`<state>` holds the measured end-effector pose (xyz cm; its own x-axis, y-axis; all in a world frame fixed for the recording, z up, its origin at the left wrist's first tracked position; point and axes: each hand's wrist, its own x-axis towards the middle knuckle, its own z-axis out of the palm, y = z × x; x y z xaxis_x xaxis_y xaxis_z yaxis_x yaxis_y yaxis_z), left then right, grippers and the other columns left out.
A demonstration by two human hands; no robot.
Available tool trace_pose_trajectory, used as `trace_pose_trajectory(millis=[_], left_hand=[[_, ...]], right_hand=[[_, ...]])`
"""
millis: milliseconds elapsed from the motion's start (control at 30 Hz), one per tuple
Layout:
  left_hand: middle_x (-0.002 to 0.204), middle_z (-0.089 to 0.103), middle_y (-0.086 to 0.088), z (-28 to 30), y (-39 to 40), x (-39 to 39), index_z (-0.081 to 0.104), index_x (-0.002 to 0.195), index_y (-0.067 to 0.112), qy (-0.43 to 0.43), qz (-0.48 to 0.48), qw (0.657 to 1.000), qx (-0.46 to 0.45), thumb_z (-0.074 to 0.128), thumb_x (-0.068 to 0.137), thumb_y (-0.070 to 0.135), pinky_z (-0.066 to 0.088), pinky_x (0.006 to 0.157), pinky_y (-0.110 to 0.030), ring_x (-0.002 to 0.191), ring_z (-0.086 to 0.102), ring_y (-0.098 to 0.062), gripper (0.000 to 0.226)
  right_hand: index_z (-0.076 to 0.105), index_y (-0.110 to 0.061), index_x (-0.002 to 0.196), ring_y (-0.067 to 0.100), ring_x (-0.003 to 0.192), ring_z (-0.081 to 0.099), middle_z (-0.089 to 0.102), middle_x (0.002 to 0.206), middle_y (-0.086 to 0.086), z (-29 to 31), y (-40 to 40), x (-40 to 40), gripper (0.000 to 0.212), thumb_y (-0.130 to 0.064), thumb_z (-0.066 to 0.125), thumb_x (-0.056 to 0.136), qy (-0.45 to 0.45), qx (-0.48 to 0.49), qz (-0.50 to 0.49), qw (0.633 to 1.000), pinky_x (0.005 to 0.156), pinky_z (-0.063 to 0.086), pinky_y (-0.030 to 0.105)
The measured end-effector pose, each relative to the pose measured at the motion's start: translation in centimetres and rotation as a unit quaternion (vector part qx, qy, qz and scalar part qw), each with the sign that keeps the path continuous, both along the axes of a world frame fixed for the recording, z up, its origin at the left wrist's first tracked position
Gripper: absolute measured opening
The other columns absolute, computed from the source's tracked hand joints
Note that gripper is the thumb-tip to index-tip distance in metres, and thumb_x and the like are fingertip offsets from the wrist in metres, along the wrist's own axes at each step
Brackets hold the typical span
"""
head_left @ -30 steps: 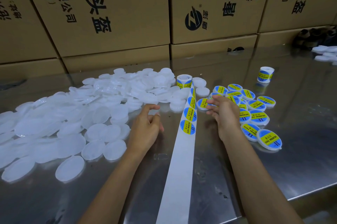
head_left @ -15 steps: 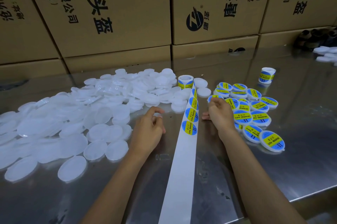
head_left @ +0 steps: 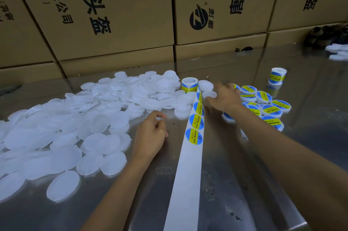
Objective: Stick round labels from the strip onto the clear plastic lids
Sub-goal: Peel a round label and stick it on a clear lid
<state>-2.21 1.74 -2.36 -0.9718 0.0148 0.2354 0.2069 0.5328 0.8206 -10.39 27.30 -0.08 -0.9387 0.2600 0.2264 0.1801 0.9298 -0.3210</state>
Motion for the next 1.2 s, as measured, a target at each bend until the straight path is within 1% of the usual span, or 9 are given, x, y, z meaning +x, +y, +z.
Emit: trace_pose_trajectory(millis=[167,300,433,533,667,800,967,1067,1200], left_hand=[[0.063,0.068,0.008,-0.1,0.0,-0.3,0.059,0.098,0.030,-0.003,-0.001,1.000,0.004,0.044,0.099,0.013,0.037,0.047,-0.017,0.051,0.054,0.000,0.023],[0.062,0.068,0.006,0.0,0.1,-0.6,0.059,0.096,0.029,-0.007,0.002,1.000,0.025,0.045,0.098,0.012,0.040,0.047,-0.020,0.046,0.051,-0.002,0.022],[0.059,0.065,0.005,0.5,-0.2,-0.5,0.063,0.097,0.024,-0.048,0.014,0.991,0.127,0.045,0.099,0.010,0.038,0.039,-0.020,0.041,0.046,-0.008,0.023],[0.064,0.065,0.001,1.7,-0.3,-0.2,0.066,0.109,0.014,-0.087,0.015,0.966,0.243,0.042,0.102,0.015,0.038,0.038,-0.023,0.047,0.052,-0.013,0.024],[0.086,0.077,-0.008,3.6,-0.4,0.8,0.065,0.112,0.013,-0.176,-0.062,0.879,0.439,0.043,0.105,0.036,0.055,0.049,-0.032,0.070,0.073,-0.024,0.033],[0.117,0.073,-0.017,4.0,-0.6,1.9,0.058,0.129,0.009,-0.193,-0.127,0.809,0.540,0.047,0.105,0.024,0.063,0.072,-0.039,0.099,0.073,-0.038,0.030],[0.129,0.063,-0.024,4.1,-1.3,1.8,0.057,0.134,0.006,-0.185,-0.116,0.805,0.552,0.041,0.105,0.006,0.063,0.076,-0.037,0.100,0.073,-0.039,0.033],[0.135,0.058,-0.026,4.0,-1.2,1.9,0.056,0.134,0.000,-0.192,-0.118,0.787,0.574,0.045,0.104,0.006,0.062,0.082,-0.042,0.102,0.071,-0.044,0.032],[0.137,0.056,-0.025,3.9,-1.3,1.8,0.058,0.133,0.005,-0.206,-0.113,0.775,0.587,0.052,0.099,0.003,0.061,0.086,-0.045,0.106,0.069,-0.045,0.034]], right_hand=[[0.052,-0.017,0.130,0.029,0.132,0.042,0.059,0.128,0.012,-0.9,0.5,-1.6,0.053,-0.049,0.060,0.088,0.006,0.035,-0.013,0.999,0.113,0.019,0.044],[0.053,-0.017,0.122,0.030,0.125,0.045,0.065,0.116,0.010,0.8,0.0,-0.7,0.047,-0.044,0.064,0.085,0.076,0.033,-0.028,0.996,0.106,0.024,0.043],[0.053,-0.018,0.119,0.027,0.117,0.047,0.064,0.114,0.001,3.5,-2.7,2.7,0.046,-0.042,0.069,0.083,0.199,-0.072,0.022,0.977,0.094,0.028,0.037],[0.052,-0.024,0.121,0.018,0.115,0.049,0.063,0.114,-0.010,4.5,-6.1,6.7,0.049,-0.040,0.074,0.080,0.241,-0.196,0.132,0.941,0.097,0.036,0.037],[0.050,-0.030,0.123,0.008,0.117,0.051,0.062,0.115,-0.016,3.5,-10.0,10.9,0.051,-0.038,0.076,0.080,0.218,-0.222,0.222,0.924,0.096,0.043,0.036],[0.049,-0.031,0.128,0.004,0.115,0.051,0.061,0.117,-0.016,2.2,-11.6,12.1,0.055,-0.032,0.075,0.079,0.192,-0.221,0.257,0.921,0.093,0.045,0.029],[0.051,-0.032,0.129,0.001,0.122,0.049,0.060,0.122,-0.019,1.0,-10.3,11.8,0.057,-0.039,0.079,0.079,0.168,-0.278,0.238,0.915,0.101,0.039,0.024],[0.055,-0.028,0.126,0.004,0.119,0.050,0.058,0.120,-0.018,-0.1,-8.3,11.7,0.045,-0.035,0.072,0.085,0.162,-0.248,0.182,0.938,0.096,0.037,0.022],[0.057,-0.028,0.123,0.013,0.110,0.050,0.055,0.117,-0.010,-1.1,-6.8,11.9,0.042,-0.021,0.068,0.083,0.022,-0.220,0.182,0.958,0.095,0.039,0.027]])
